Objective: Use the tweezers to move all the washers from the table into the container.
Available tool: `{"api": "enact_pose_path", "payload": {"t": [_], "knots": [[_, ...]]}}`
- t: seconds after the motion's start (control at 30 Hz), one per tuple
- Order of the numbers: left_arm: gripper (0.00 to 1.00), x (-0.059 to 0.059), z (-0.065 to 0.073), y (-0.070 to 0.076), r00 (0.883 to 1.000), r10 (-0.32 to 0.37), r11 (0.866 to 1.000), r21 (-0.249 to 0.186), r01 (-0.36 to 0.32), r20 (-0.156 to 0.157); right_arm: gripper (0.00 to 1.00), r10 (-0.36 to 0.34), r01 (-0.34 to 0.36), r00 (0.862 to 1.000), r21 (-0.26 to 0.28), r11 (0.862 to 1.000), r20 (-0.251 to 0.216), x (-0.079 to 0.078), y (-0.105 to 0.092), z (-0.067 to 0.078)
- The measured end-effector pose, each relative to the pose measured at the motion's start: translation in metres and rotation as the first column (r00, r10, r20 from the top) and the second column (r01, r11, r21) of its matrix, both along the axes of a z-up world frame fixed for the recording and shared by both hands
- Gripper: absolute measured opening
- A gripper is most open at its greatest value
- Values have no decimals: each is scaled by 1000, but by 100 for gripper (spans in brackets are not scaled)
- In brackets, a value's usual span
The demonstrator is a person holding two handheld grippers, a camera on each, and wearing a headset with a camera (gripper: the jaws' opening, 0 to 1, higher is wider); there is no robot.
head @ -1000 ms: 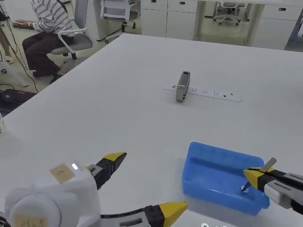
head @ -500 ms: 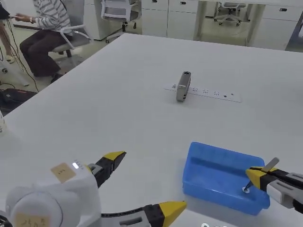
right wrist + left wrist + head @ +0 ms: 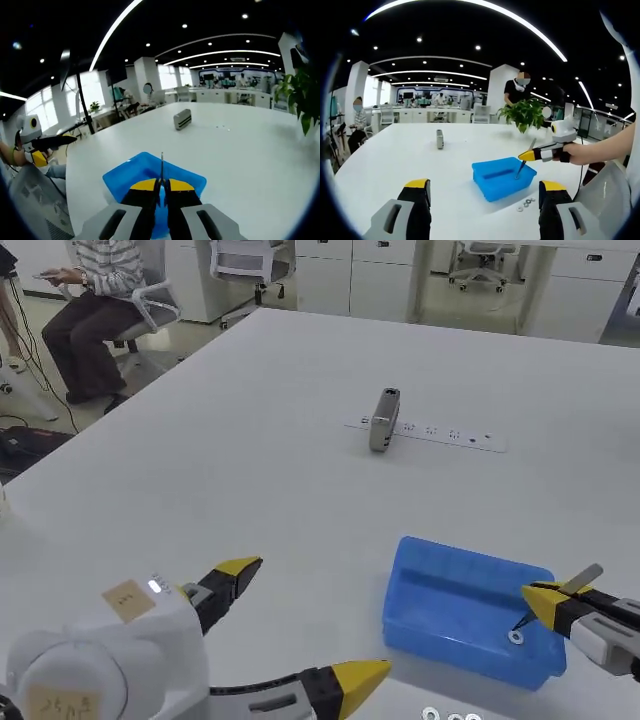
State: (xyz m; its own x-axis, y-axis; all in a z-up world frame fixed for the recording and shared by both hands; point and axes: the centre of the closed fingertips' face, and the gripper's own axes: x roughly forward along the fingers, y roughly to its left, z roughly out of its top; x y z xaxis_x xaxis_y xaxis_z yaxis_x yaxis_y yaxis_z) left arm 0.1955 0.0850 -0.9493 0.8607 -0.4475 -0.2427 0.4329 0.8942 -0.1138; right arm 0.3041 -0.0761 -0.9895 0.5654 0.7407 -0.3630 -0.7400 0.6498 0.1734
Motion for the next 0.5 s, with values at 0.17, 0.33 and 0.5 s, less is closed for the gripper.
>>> {"api": "enact_pose_path", "payload": {"t": [0.17, 0.33, 0.5], "knots": [[91, 1, 1, 2, 1000, 9, 1000, -4, -9, 5, 4, -6, 5, 1000, 65, 998, 12, -7, 3, 17], [91, 1, 1, 2, 1000, 10, 1000, -6, -10, 4, 4, 6, -8, 1000, 108, 994, 17, -16, 6, 28], [91, 0, 2, 2, 1000, 8, 1000, -8, -8, 7, 4, 21, -22, 1000, 161, 987, 9, -25, 8, 37]]}}
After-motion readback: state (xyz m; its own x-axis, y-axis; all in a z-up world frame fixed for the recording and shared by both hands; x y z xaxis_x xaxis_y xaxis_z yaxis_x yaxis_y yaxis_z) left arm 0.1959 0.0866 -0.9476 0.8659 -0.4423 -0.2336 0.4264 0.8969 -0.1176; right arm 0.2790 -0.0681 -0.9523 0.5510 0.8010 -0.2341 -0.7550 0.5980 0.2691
